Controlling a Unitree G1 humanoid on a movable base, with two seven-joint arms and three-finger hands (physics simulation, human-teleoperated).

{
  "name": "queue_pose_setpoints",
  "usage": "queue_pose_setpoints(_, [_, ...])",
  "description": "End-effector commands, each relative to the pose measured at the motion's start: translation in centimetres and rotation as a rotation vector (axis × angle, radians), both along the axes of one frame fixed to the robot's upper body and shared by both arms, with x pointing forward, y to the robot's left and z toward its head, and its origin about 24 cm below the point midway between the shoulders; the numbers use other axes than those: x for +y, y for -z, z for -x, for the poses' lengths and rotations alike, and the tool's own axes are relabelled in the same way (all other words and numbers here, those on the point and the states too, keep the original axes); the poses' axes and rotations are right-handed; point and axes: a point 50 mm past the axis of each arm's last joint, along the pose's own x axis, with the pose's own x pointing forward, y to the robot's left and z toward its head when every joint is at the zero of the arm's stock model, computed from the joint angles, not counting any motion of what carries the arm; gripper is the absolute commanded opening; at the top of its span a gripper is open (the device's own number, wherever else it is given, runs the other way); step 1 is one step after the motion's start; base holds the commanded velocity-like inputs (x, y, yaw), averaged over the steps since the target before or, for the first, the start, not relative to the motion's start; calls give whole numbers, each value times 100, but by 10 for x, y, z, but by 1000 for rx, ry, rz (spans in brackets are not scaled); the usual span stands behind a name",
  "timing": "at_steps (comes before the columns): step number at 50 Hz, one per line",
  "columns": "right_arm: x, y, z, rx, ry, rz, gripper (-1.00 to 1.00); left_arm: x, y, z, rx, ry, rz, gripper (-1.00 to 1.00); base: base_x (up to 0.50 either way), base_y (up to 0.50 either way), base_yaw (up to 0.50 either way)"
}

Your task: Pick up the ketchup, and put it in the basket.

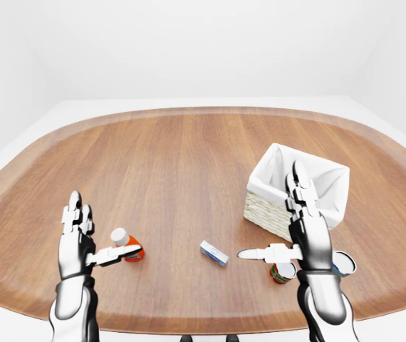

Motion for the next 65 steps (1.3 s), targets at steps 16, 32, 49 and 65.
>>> queue_pose_setpoints(16, [0,0,1,-6,-4,-2,100,4,30,-14,128,-23,22,100,0,0,0])
queue_pose_setpoints(32, [1,-1,1,-6,-5,-2,100,4,43,-17,188,-32,34,100,0,0,0])
queue_pose_setpoints(49, [2,-1,0,-8,-8,0,100,4,60,-22,263,-37,49,100,0,0,0])
queue_pose_setpoints(65, [2,0,1,-6,-9,3,100,2,84,-31,377,-44,70,100,0,0,0])
